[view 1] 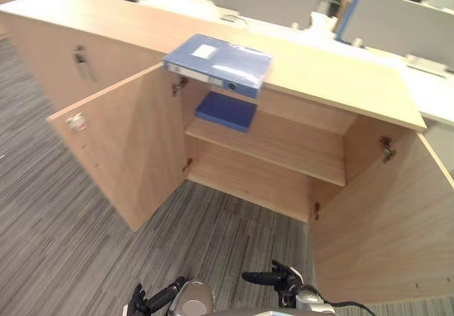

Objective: Walk over to the cabinet, pick up the folder, carry it to the office cabinet, place the folder inside the office cabinet, then close the office cabinet door

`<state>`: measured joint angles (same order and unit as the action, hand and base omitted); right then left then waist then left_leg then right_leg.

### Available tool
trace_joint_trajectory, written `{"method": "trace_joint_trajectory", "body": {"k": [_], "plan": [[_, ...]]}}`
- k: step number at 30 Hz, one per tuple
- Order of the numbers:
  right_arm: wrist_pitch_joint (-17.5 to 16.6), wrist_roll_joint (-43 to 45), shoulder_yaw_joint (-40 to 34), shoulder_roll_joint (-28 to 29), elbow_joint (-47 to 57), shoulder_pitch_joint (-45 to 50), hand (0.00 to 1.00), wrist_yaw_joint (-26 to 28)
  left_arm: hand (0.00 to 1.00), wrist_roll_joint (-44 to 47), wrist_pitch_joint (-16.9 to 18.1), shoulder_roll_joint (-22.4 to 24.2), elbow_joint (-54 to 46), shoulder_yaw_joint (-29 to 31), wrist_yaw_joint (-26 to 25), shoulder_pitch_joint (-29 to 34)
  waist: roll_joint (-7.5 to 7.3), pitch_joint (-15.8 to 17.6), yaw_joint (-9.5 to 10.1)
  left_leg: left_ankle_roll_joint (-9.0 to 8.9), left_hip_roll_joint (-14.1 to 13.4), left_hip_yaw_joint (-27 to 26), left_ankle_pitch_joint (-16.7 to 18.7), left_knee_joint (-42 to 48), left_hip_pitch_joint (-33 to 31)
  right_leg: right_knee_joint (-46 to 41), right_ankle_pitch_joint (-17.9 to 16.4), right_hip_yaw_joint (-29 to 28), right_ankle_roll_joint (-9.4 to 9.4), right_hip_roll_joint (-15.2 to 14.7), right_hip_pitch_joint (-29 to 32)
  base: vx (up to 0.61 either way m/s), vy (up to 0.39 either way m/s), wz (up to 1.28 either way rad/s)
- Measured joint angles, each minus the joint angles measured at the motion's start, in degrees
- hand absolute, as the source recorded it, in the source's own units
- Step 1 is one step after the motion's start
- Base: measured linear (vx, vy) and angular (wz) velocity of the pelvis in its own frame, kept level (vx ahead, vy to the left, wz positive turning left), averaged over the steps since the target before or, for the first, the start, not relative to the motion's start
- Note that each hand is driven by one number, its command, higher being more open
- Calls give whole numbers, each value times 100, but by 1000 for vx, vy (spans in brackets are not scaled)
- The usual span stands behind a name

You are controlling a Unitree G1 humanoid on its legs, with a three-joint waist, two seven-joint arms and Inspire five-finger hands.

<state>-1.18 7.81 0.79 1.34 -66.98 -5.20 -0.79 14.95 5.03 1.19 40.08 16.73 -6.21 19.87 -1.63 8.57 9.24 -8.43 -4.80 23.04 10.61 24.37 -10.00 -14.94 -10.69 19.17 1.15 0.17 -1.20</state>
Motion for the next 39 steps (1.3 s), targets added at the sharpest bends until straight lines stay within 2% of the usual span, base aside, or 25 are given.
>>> {"method": "trace_joint_trajectory", "body": {"k": [2, 3, 4, 6, 7, 8, 9, 11, 12, 13, 14, 15, 17, 19, 21, 22, 23, 25, 28, 31, 33, 35, 36, 37, 39], "plan": [[6, -8, -280, 109, -1, 41, 100, -2, 100, 10, -1, -84, 26, 16, 31, -75, -142, -64, -3, 94, 145, -330, 53, 2, 114, -54, -60, -54, -170, -283, -6, 266, 265, -57], [4, -84, -463, 127, 0, 56, 100, 13, 100, 16, 8, -88, 35, 5, 53, -137, -150, -96, -11, 112, 273, -456, 62, 15, 178, -116, -56, -49, -278, -456, -6, 238, 240, -42], [4, -103, -540, 123, 4, 104, 100, 13, 100, 14, 19, -82, 59, -12, 63, -164, -138, -120, -27, 127, 337, -519, 69, 5, 221, -158, -59, -51, -319, -546, -3, 199, 225, -40], [-7, -115, -779, 65, -7, 209, 100, 17, 100, 16, 47, -75, 234, -67, 151, -218, -38, -158, -35, 361, 492, -645, 164, -69, 490, -415, -77, -56, -414, -781, -49, 159, 188, -39], [25, -154, -883, 30, -37, 279, 100, 32, 100, 17, 46, -76, 337, -61, 182, -238, 4, -122, -23, 457, 604, -817, 157, -270, 820, -822, -128, -50, -496, -1033, -59, 154, 201, -51], [32, -218, -876, -48, -11, 331, 100, 48, 100, 8, 54, -79, 394, -68, 181, -218, 10, -138, -41, 577, 735, -921, 126, -449, 1072, -1436, -154, 25, -488, -1338, 129, 156, 237, -45], [26, -226, -883, -88, -7, 332, 100, 80, 100, 7, 53, -81, 414, -69, 187, -213, 6, -137, -64, 677, 808, -961, 138, -533, 1188, -1823, -155, 133, -464, -1524, 209, 102, 191, -28], [-22, -400, -1102, -127, 50, 324, 100, 144, 100, 6, 52, -174, 466, -68, 267, -189, -66, -82, -156, 919, 1093, -1044, 237, -646, 1549, -3139, -3, 458, 106, -2237, 530, 63, 208, -11], [-21, -415, -1104, -144, 47, 328, 100, 145, 100, 5, 51, -198, 512, -68, 279, -162, -72, -92, -158, 951, 1106, -1077, 256, -666, 1646, -3315, 82, 544, 237, -2336, 534, 63, 217, -27], [-17, -446, -1094, -153, 36, 333, 100, 151, 100, -1, 41, -224, 544, -65, 290, -39, -99, -110, -160, 994, 1103, -1159, 268, -762, 1826, -3534, 227, 670, 312, -2486, 536, 54, 152, -35], [-35, -444, -1095, -144, 42, 339, 100, 154, 100, -9, 26, -277, 590, -56, 299, 37, -115, -127, -166, 1016, 1090, -1222, 271, -835, 1894, -3622, 332, 747, 210, -2573, 581, 57, 133, -37], [-36, -444, -1095, -140, 44, 328, 100, 161, 100, -33, 9, -302, 633, -54, 301, 42, -133, -121, -166, 1020, 1072, -1251, 270, -848, 1888, -3623, 378, 755, 139, -2570, 624, 61, 91, -28], [-17, -448, -1093, -134, 30, 208, 100, 201, 100, -42, -34, -327, 681, -50, 295, 56, -107, -36, -176, 1053, 934, -1268, 243, -897, 1928, -3591, 387, 852, -144, -2463, 682, 63, 41, -21], [-8, -553, -1065, -111, 64, 176, 100, 200, 100, -17, -34, -306, 737, -57, 294, 61, -41, -2, -174, 1050, 748, -1277, 242, -993, 1992, -3205, -106, 1091, -377, -2259, 656, 14, -51, -10], [-1, -556, -895, -76, 102, 170, 100, 191, 100, 31, -23, -316, 755, -52, 291, 31, -75, 26, -161, 993, 682, -1291, 235, -1067, 2026, -2340, -38, 1249, -369, -2104, 620, 5, -119, -1], [1, -559, -815, -48, 101, 175, 100, 190, 100, 30, -1, -350, 752, -47, 293, 19, -149, 41, -148, 923, 725, -1296, 270, -1092, 2052, -1891, 195, 1254, -342, -2073, 596, 27, -187, -8], [22, -563, -713, -27, 106, 190, 100, 182, 100, 28, -7, -295, 794, -48, 286, -54, -122, 30, -117, 839, 642, -1299, 322, -1110, 2064, -1612, 59, 1286, -365, -1915, 452, -2, -241, -8], [55, -615, -544, -68, 130, 209, 100, 185, 100, 28, 11, -149, 773, -49, 291, -113, 60, -19, -123, 734, 426, -1302, 384, -1097, 1869, -1104, 45, 1430, -345, -1560, 397, -28, -217, -5], [60, -778, -300, -36, 136, 207, 100, 187, 100, 31, 52, -88, 734, -54, 295, -118, 151, -46, -128, 538, 110, -1268, 554, -842, 1577, -632, 149, 1580, -224, -1099, 313, 2, -160, 4], [68, -779, -155, 76, 89, 236, 100, 203, 100, 71, 54, -132, 734, -57, 386, -123, 175, -85, -116, 348, -290, -1088, 962, -128, 1193, -103, 214, 1825, -161, -496, 89, 45, -151, 20], [74, -784, -97, 103, 78, 234, 100, 204, 100, 32, 46, -161, 732, -60, 418, -134, 168, -108, -79, 254, -392, -1061, 1050, 454, 878, 78, 243, 1865, -130, -302, 50, 75, -43, 7], [95, -1041, 51, 80, 75, 218, 100, 156, 100, -3, 18, -163, 519, -93, 423, -121, 173, -90, -33, 185, -474, -1200, 1008, 1484, 394, 312, 357, 1856, -16, -134, -105, 91, 19, -3], [109, -1102, 53, 68, 75, 213, 100, 121, 100, -23, 8, -143, 435, -115, 420, -117, 158, -76, -29, 176, -500, -1263, 1010, 1737, 275, 366, 373, 1847, -6, -124, -163, 69, 79, -9], [143, -1262, 54, 54, 72, 198, 100, 49, 100, -164, -16, -153, 244, -192, 419, -93, 175, -60, 11, 293, -497, -1423, 1193, 1819, 142, 431, 427, 1772, -26, -148, -213, 42, 134, -27], [179, -1439, 45, -29, 53, 70, 100, 16, 100, -400, -84, -71, -199, -200, 421, -31, 192, -16, 29, 431, -440, -1527, 1086, 1075, 44, 423, 507, 1615, -124, -243, -169, 7, 185, -43]]}}
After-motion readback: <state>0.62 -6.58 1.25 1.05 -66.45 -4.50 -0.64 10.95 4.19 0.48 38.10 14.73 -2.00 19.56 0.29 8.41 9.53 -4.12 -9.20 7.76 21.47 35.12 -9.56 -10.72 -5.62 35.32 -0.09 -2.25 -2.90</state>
